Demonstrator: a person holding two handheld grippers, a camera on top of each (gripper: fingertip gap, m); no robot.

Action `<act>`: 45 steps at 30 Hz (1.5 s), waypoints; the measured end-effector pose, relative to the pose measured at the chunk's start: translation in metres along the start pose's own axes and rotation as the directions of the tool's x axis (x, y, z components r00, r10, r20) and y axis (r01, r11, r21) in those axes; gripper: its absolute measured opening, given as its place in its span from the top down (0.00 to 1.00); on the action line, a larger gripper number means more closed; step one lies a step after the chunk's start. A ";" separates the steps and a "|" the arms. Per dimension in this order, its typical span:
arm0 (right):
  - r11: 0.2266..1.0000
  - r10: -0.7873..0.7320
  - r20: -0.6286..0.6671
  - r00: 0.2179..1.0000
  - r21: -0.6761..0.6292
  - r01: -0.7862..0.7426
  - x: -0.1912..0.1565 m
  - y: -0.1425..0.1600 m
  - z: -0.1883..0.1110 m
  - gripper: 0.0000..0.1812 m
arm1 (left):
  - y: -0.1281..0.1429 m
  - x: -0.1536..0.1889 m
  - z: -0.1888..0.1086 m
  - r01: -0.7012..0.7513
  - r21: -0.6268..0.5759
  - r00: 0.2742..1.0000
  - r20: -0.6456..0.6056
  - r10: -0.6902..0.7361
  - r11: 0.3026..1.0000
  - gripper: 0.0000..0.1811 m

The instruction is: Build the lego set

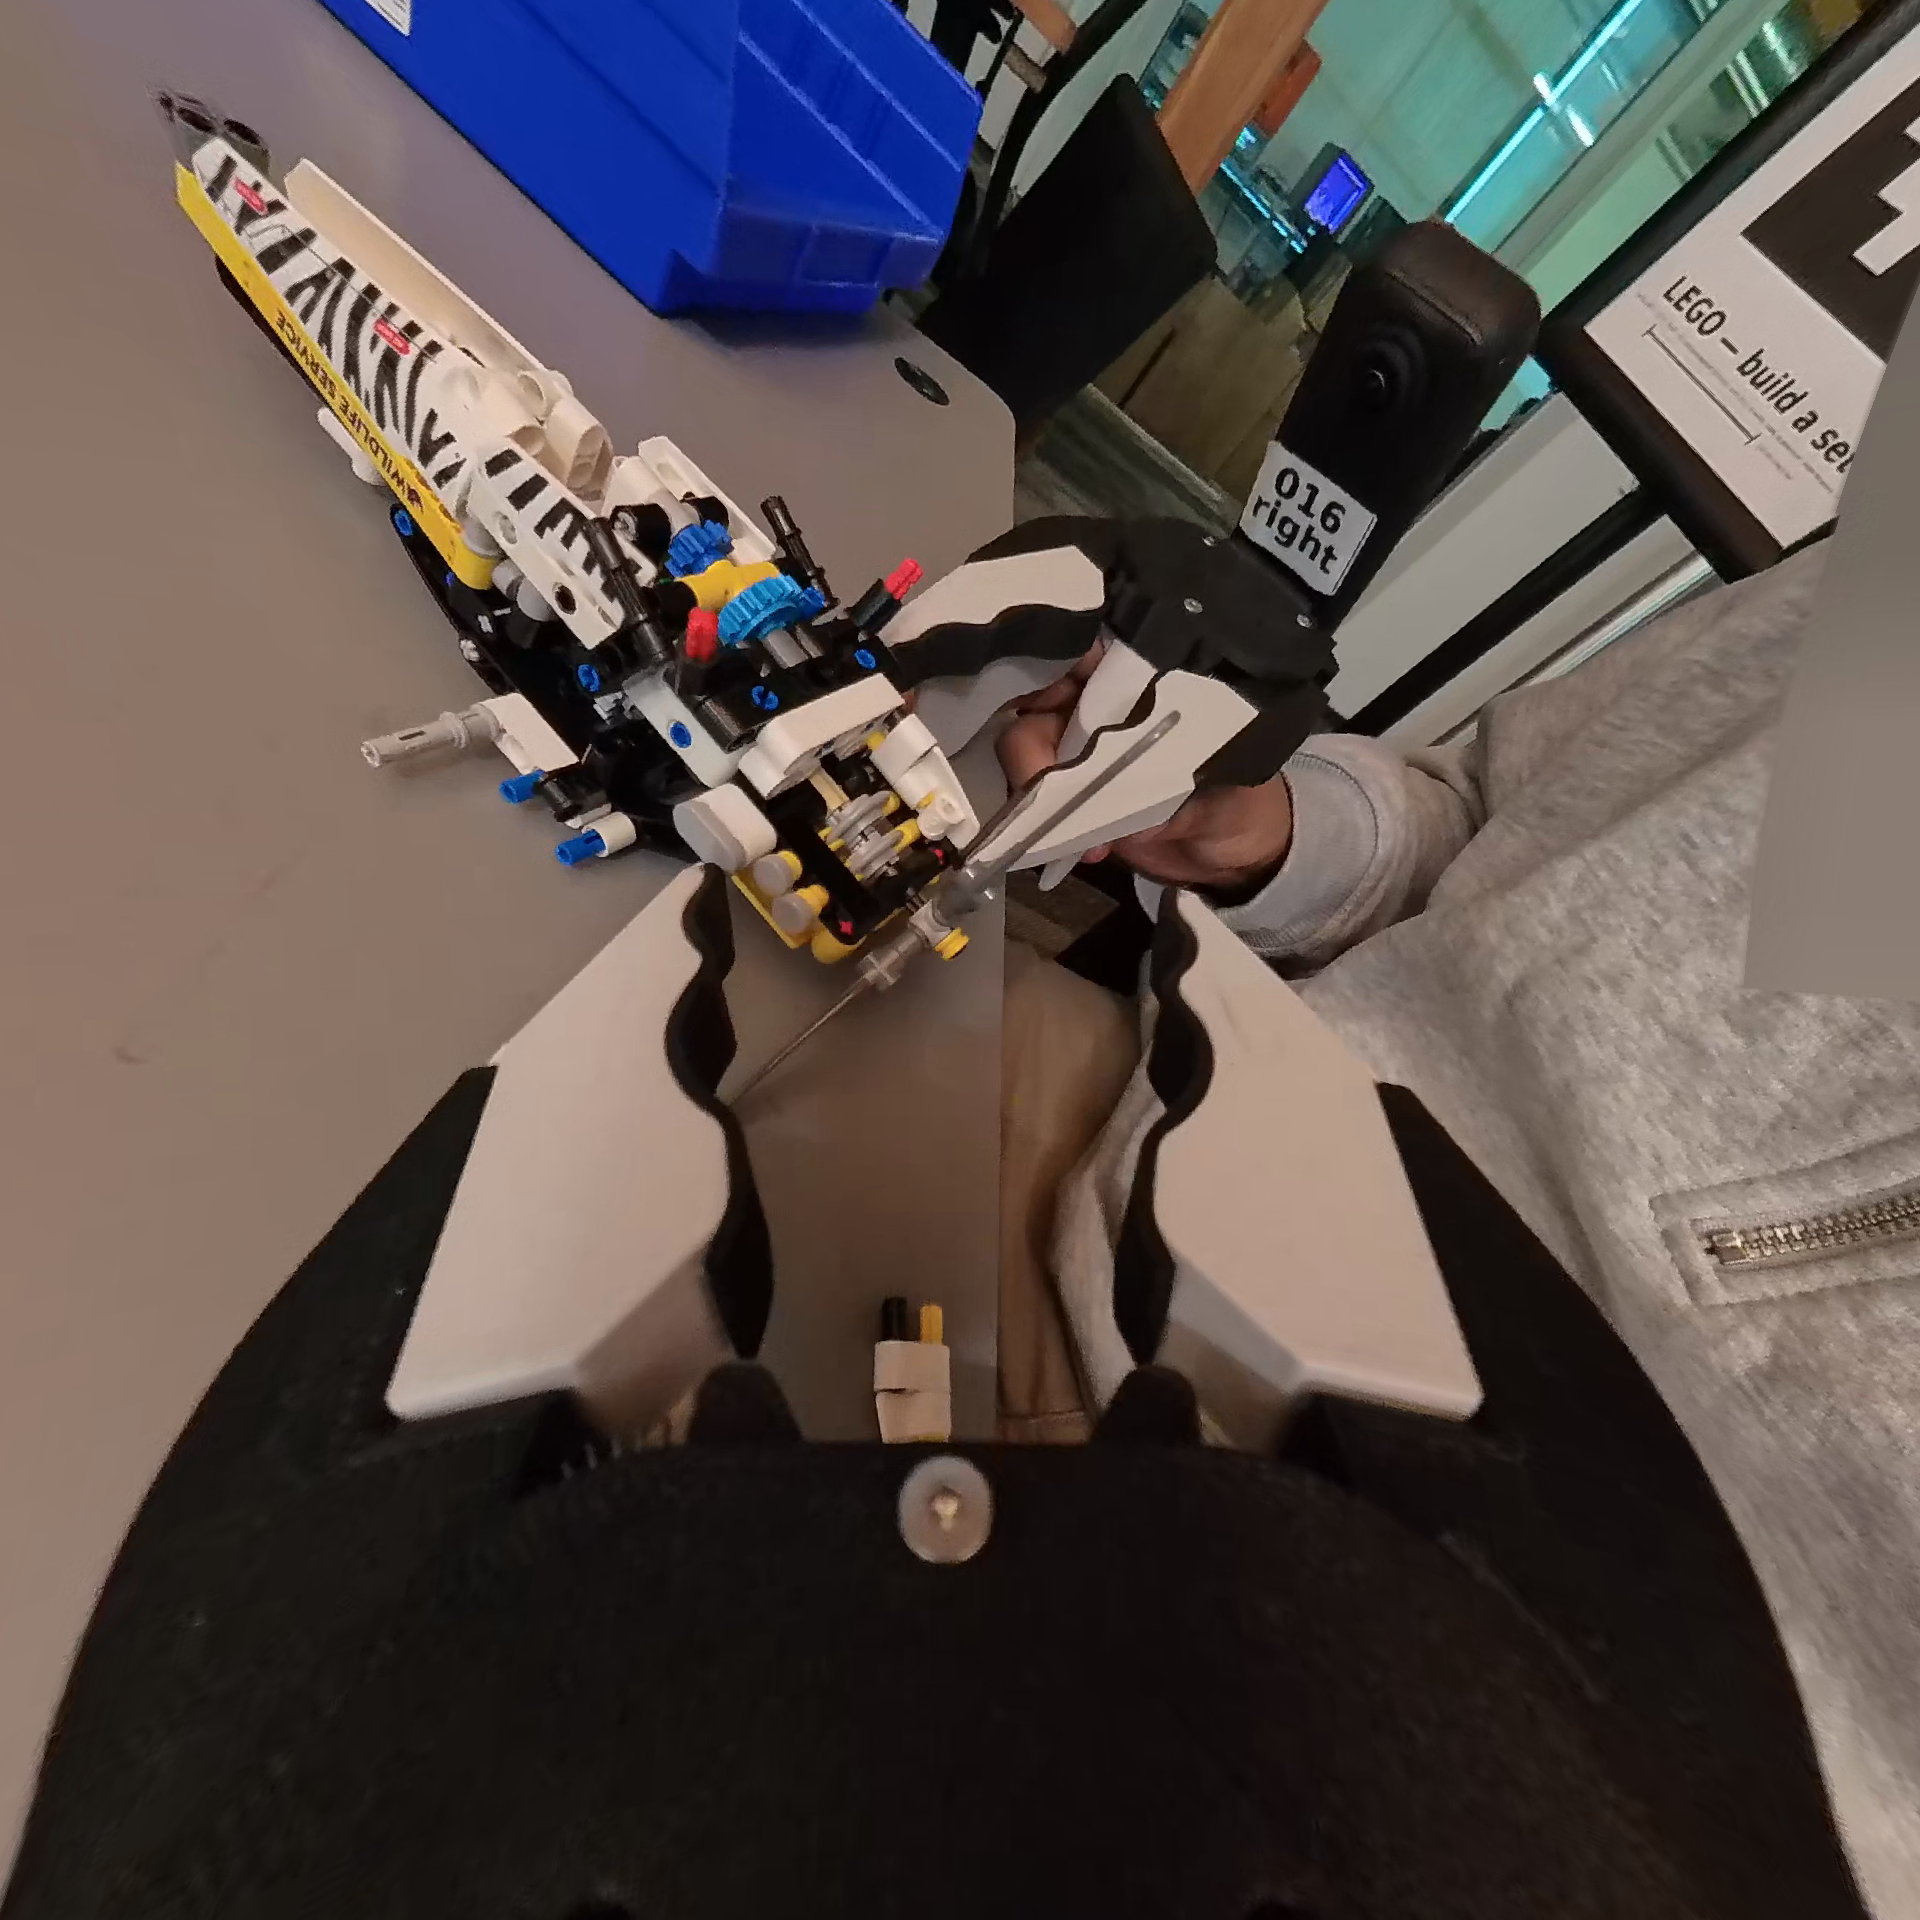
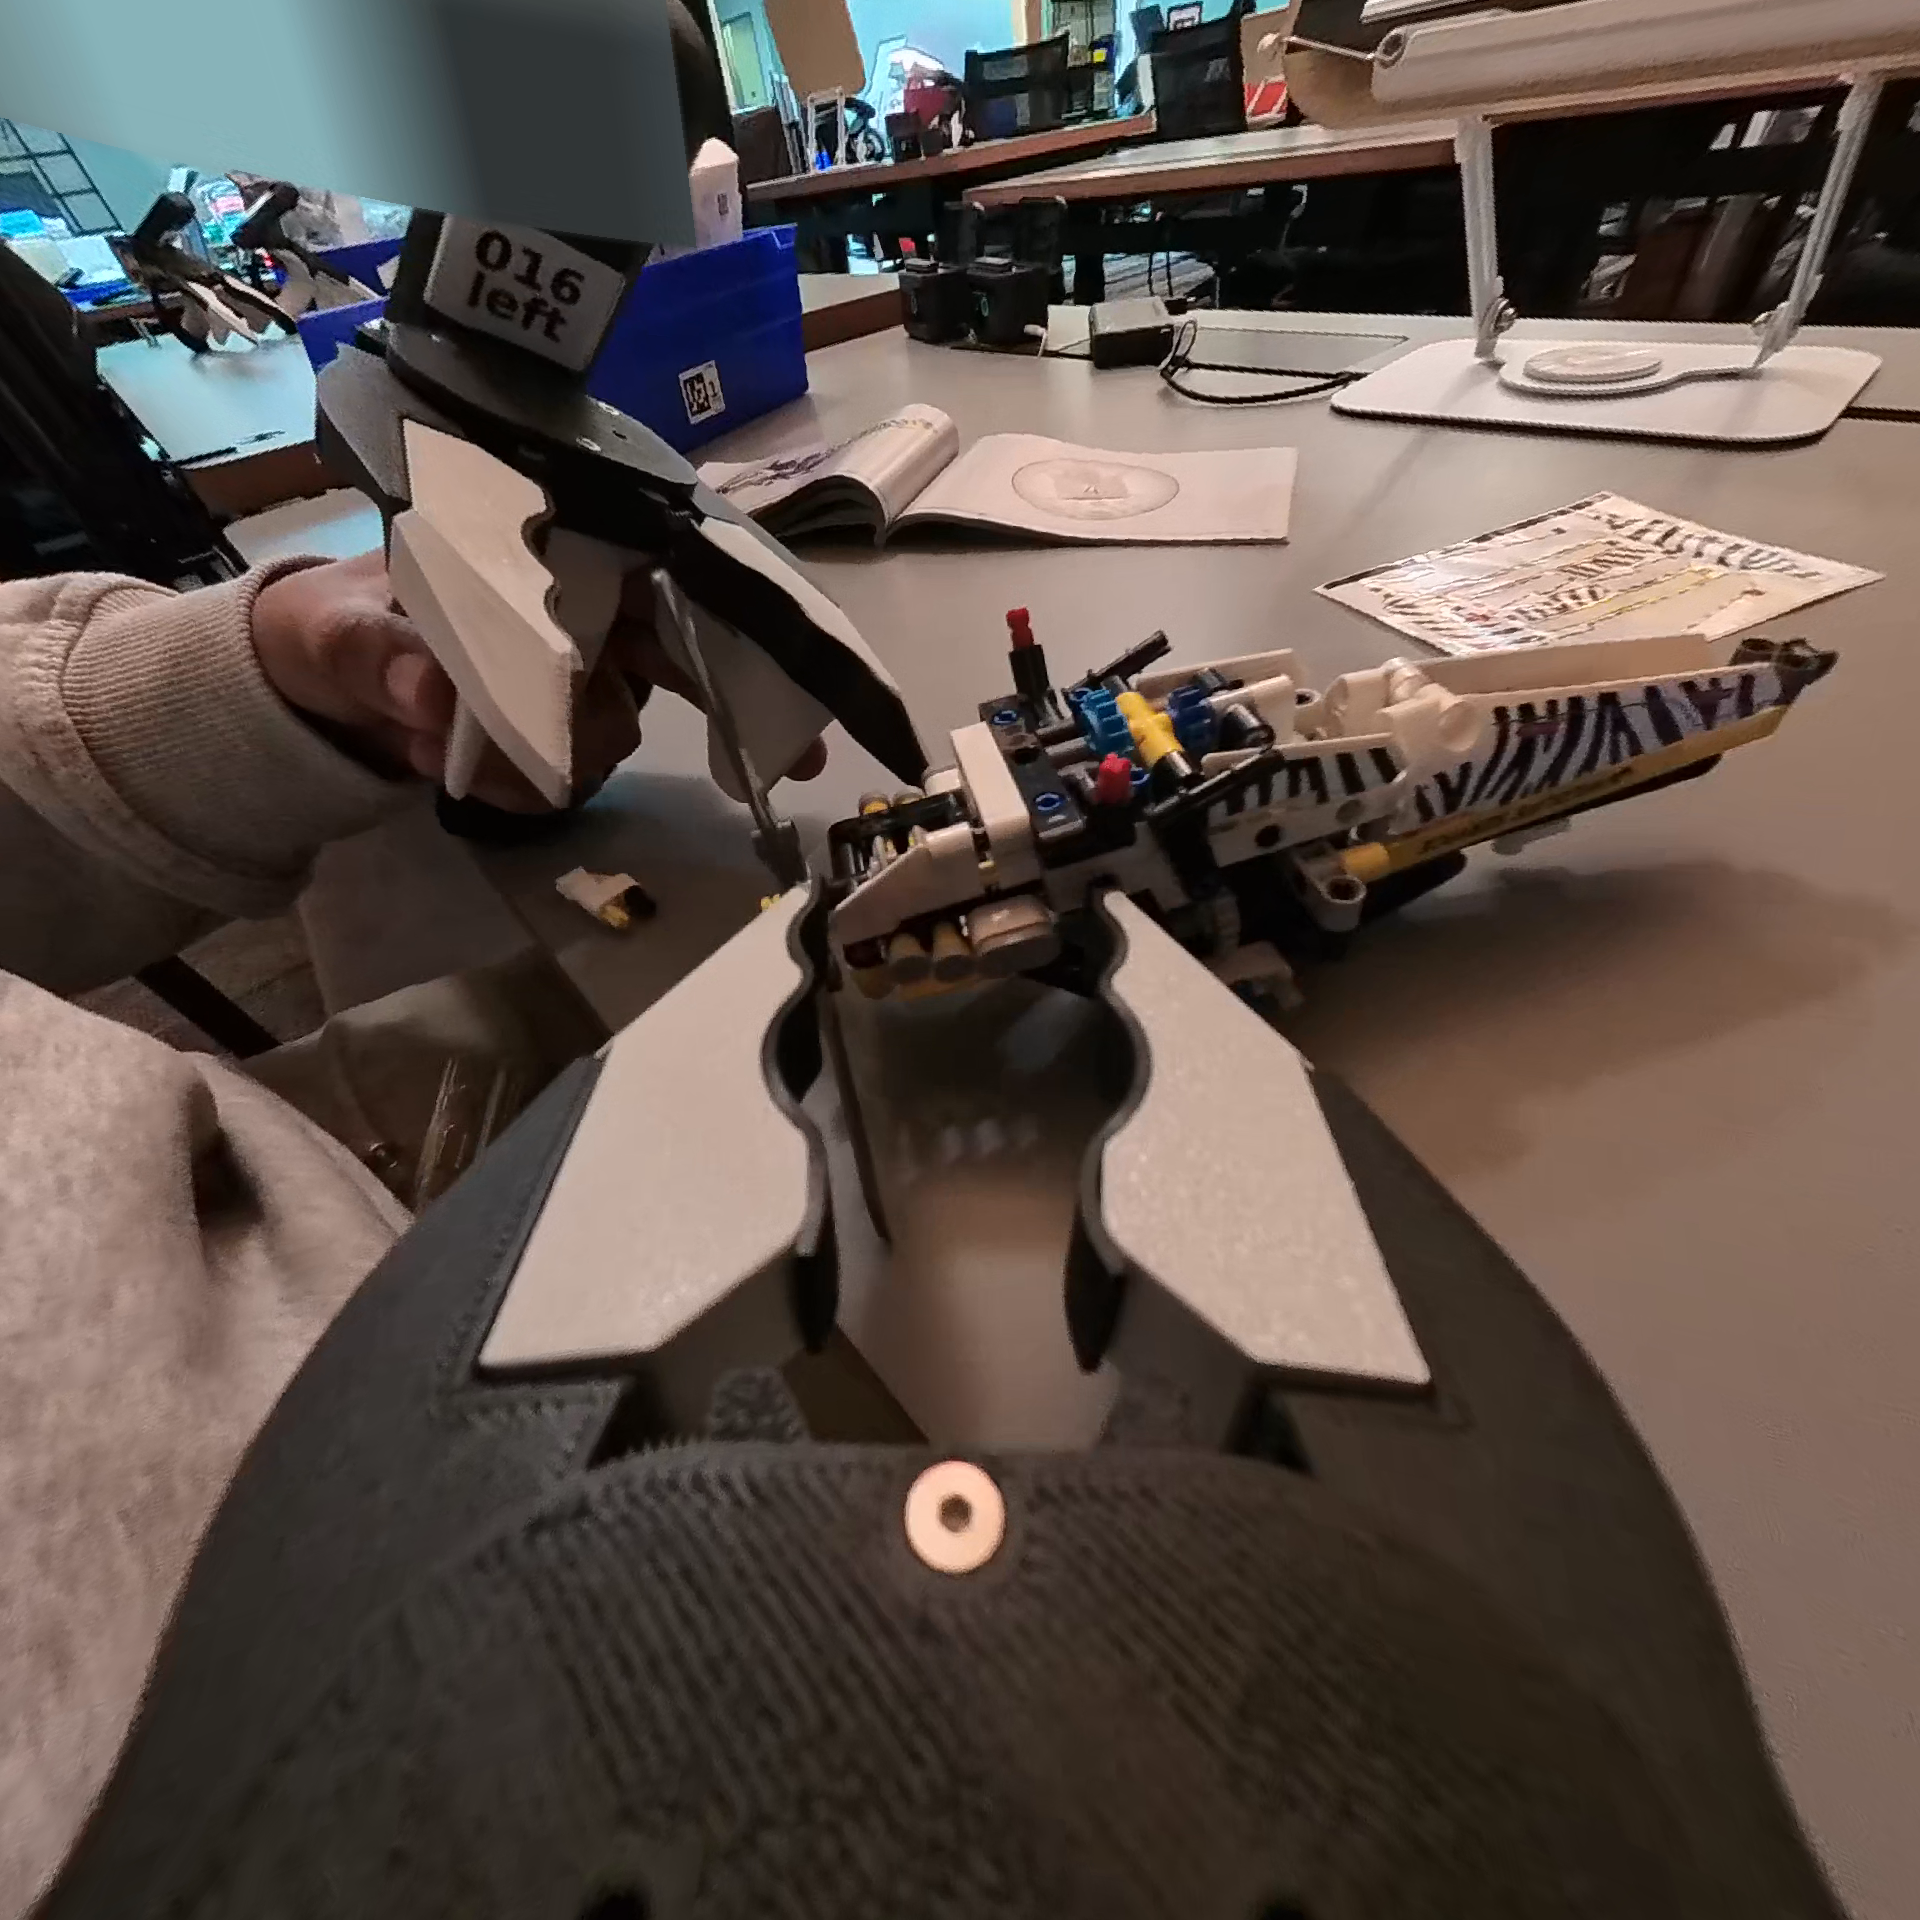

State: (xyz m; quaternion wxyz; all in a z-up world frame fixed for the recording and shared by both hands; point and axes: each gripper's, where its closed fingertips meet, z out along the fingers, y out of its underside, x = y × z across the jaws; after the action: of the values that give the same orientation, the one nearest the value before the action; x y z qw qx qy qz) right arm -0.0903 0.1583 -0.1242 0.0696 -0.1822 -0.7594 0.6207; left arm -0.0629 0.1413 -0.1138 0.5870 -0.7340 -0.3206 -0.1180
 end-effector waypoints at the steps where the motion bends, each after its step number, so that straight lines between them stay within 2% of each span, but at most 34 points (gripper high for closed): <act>1: 1.000 -0.001 0.004 1.000 -0.002 0.001 0.000 0.000 0.000 0.74 | 0.000 0.000 0.000 0.003 -0.001 1.000 -0.001 -0.003 1.000 0.56; 3: 1.000 -0.001 0.011 1.000 -0.003 0.001 -0.001 0.000 -0.001 0.77 | 0.002 -0.001 0.001 0.005 -0.012 1.000 0.007 -0.005 1.000 0.57; 13: 1.000 0.000 -0.011 1.000 0.008 0.000 0.000 -0.001 -0.001 0.77 | 0.008 -0.003 0.006 -0.014 -0.051 0.997 0.070 0.018 0.999 0.58; 20: 1.000 0.002 -0.026 1.000 -0.002 -0.002 0.000 0.002 0.000 0.78 | 0.008 0.002 0.009 -0.001 -0.045 0.999 0.050 0.004 0.999 0.59; 33: 1.000 -0.001 -0.051 0.999 0.020 0.002 0.001 -0.002 0.001 0.79 | 0.014 -0.003 0.013 -0.017 -0.088 0.994 0.108 0.027 0.996 0.60; 38: 1.000 -0.012 -0.055 0.998 -0.001 0.012 0.001 -0.002 0.001 0.79 | 0.013 -0.003 0.013 -0.010 -0.076 0.994 0.108 0.018 0.997 0.60; 45: 0.999 -0.007 -0.072 0.997 0.033 0.009 0.001 -0.004 0.002 0.79 | 0.013 -0.004 0.012 -0.013 -0.076 0.993 0.117 0.022 0.997 0.60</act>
State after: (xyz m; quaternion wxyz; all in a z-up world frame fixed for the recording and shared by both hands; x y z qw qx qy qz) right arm -0.0930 0.1562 -0.1210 0.1021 -0.2002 -0.7468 0.6260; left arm -0.0610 0.1502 -0.1295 0.5401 -0.7640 -0.3434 -0.0812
